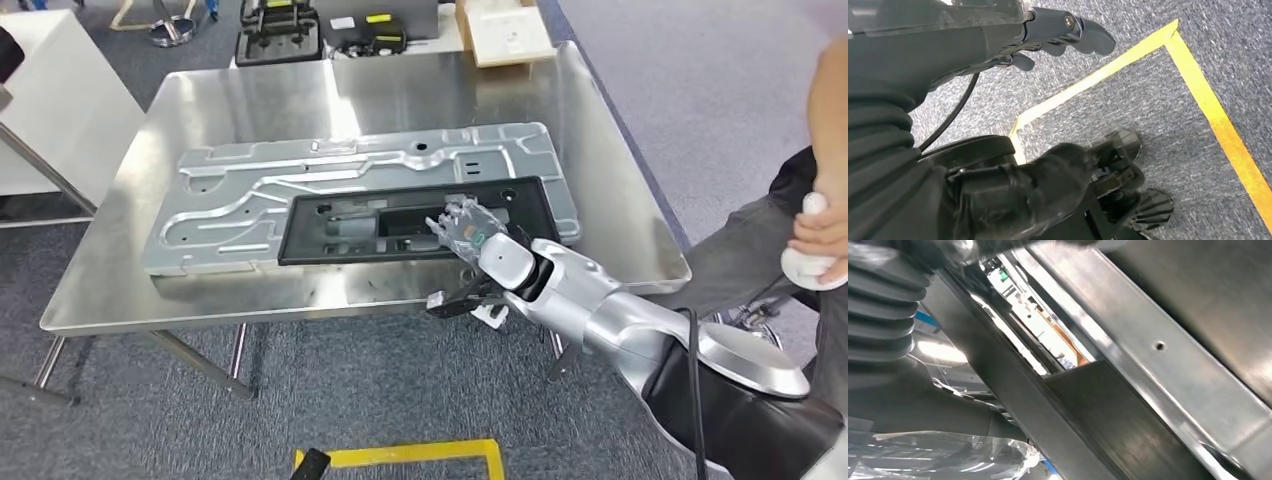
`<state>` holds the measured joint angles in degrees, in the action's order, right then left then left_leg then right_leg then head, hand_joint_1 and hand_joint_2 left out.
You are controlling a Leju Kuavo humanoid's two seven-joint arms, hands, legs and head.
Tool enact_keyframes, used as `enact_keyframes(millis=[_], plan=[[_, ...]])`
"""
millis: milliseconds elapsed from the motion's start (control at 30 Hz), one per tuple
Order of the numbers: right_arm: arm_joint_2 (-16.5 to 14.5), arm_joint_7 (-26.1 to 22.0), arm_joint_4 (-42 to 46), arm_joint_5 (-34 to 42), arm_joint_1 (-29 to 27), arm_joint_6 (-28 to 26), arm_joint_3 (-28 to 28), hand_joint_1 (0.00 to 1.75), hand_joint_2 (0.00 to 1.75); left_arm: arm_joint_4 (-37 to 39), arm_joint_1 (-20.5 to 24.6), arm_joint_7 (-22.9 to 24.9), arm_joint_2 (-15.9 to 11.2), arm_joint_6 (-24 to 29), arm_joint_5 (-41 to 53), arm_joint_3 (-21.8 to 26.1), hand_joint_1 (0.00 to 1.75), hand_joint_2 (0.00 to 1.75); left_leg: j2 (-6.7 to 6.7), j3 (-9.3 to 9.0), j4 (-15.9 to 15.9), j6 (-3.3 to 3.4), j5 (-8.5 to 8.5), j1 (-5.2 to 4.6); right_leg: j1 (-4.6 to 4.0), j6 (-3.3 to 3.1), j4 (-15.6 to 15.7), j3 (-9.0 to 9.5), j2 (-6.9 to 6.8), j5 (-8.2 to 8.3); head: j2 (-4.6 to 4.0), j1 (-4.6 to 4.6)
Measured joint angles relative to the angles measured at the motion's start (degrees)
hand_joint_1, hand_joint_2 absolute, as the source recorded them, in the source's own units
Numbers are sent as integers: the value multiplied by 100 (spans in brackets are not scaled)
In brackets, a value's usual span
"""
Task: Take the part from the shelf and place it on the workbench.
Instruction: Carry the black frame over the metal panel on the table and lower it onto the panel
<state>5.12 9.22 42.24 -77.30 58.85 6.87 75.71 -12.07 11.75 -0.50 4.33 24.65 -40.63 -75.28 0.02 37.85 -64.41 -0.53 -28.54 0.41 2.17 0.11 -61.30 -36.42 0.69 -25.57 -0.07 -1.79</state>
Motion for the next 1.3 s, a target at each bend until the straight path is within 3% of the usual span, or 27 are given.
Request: enact_keyframes(millis=[67, 133, 167, 233, 300, 367, 433, 500, 567, 600, 633, 667, 733, 800, 867, 967, 1033, 1100, 1133, 1167, 1200, 1267, 1300], plan=[[0, 0, -12, 1, -6, 10, 0, 0, 0, 0, -5, 56, 0, -33, 33, 0, 0, 0, 0, 322, -702, -36, -321, 10, -5, -17, 3, -15, -6, 8, 0, -11], [0, 1, -26, 4, -13, 12, 0, 0, 0, 0, -22, 110, 0, -71, 64, 0, 0, 0, 0, 459, -1009, -35, -358, 12, -11, -20, 3, -24, -9, 11, 0, -12], [0, 1, -31, 8, -14, 12, 0, 0, 0, 0, -27, 133, 0, -85, 78, 0, 0, 0, 0, 369, -849, -15, -231, 11, -13, -20, 3, -22, -8, 13, 0, -12], [0, 1, -40, 15, -7, 12, 0, 0, 0, 0, -22, 170, -1, -102, 100, 0, 0, 0, -2, -25, -110, 57, 94, -2, -15, -12, 7, -9, -5, 19, 0, -11], [0, 3, -55, 17, -1, 8, 0, 0, 0, 0, -7, 191, -1, -109, 111, 0, 0, 0, -1, -312, 441, 125, 224, -44, -16, 35, 28, -2, -4, 37, 0, -10], [0, 7, -74, 17, -2, 4, 0, 0, 0, 0, -2, 201, -1, -114, 115, 0, 0, 0, -1, -354, 546, 164, 220, -79, -14, 112, 81, 5, -4, 72, 0, -9], [2, 7, -91, 17, -11, 3, 0, 0, 0, 0, -6, 204, 0, -115, 116, 0, 0, 0, 6, -398, 663, 204, 297, -49, -22, 181, 104, 10, -13, 69, 0, 1], [5, 3, -116, 17, -21, 3, 0, 0, 0, 0, -3, 204, 4, -117, 118, 0, 0, 0, 24, -448, 798, 257, 384, -23, -45, 212, -193, -129, -26, -148, 0, 24], [7, 3, -139, 17, -38, 3, 1, 0, 0, 0, -3, 204, 6, -123, 119, 0, 0, 0, 37, -441, 820, 294, 403, -41, -59, 217, -847, -429, -32, -492, 0, 36], [7, 4, -150, 17, -51, 3, 1, 0, 0, 0, -6, 205, 6, -126, 119, 0, 0, 0, 39, -433, 814, 298, 400, -47, -63, 225, -1119, -550, -33, -585, 0, 38], [7, 3, -164, 17, -65, 3, 2, 0, 0, 0, -10, 205, 5, -128, 118, 0, 0, 0, 37, -428, 801, 301, 394, -50, -62, 234, -1231, -592, -34, -579, 0, 38], [8, 2, -177, 17, -74, 3, 4, 0, 0, 0, -13, 205, 5, -128, 119, 0, 0, 0, 31, -426, 781, 299, 382, -50, -58, 241, -1135, -533, -36, -470, 0, 39], [8, 1, -193, 25, -79, -1, 6, 0, 0, 0, -16, 208, 7, -130, 125, 0, 0, 0, 19, -417, 704, 272, 333, -44, -51, 237, -497, -200, -46, -138, 0, 41], [2, 9, -203, 47, -74, -13, 7, 0, 0, 0, -7, 218, 7, -131, 144, 0, 0, 0, 9, -377, 599, 216, 276, -65, -64, 194, 22, 65, -50, 8, 0, 34], [-2, 27, -219, 72, -76, -34, 7, 0, 0, 0, -1, 230, 8, -132, 162, 0, 0, 0, 5, -347, 559, 172, 262, -84, -88, 131, 111, 106, -41, -7, 0, 25], [-10, 41, -243, 86, -78, -67, 7, 0, 0, 0, 1, 237, 8, -133, 168, 0, 0, 0, 4, -317, 476, 110, 188, -69, -57, 43, 144, 119, -42, 21, 0, 11], [-19, 69, -262, 86, -77, -108, 7, 0, 0, 0, 3, 237, 9, -138, 168, 0, 0, 0, 2, -98, -4, 37, -93, -41, -28, 9, 165, 127, -54, 37, 0, -20], [-21, 172, -297, 79, -78, -208, 6, 0, 0, 0, -1, 234, 11, -151, 167, 0, 0, 0, 4, 259, -742, -24, -408, -6, -24, 0, 165, 115, -65, 43, 0, -39], [-22, 266, -321, 70, -77, -281, 5, 0, 0, 0, -7, 231, 10, -161, 167, 0, 0, 0, 4, 379, -978, -41, -457, 10, -23, 0, 165, 112, -68, 44, 0, -39], [-20, 373, -344, 57, -73, -357, 1, 0, 0, 0, -12, 227, 10, -170, 166, 0, 0, 0, 4, 399, -1008, -50, -395, 21, -19, 1, 164, 113, -69, 45, 0, -39], [-15, 482, -362, 38, -58, -419, -8, 0, 0, 0, -14, 222, 10, -178, 165, 0, 0, 0, 4, 307, -811, -51, -233, 30, -12, 4, 164, 117, -67, 46, 0, -39], [0, 661, -378, -9, 17, -484, -38, 0, 0, 0, -9, 212, 10, -186, 162, -1, 0, 0, 4, -70, -36, -39, 154, 37, -3, 29, 165, 119, -55, 55, 0, -40], [18, 718, -379, -30, 77, -490, -58, 0, 0, 0, -2, 207, 11, -188, 161, -2, 0, 0, 1, -225, 299, -22, 255, 27, -5, 61, 164, 105, -45, 62, 0, -39]])
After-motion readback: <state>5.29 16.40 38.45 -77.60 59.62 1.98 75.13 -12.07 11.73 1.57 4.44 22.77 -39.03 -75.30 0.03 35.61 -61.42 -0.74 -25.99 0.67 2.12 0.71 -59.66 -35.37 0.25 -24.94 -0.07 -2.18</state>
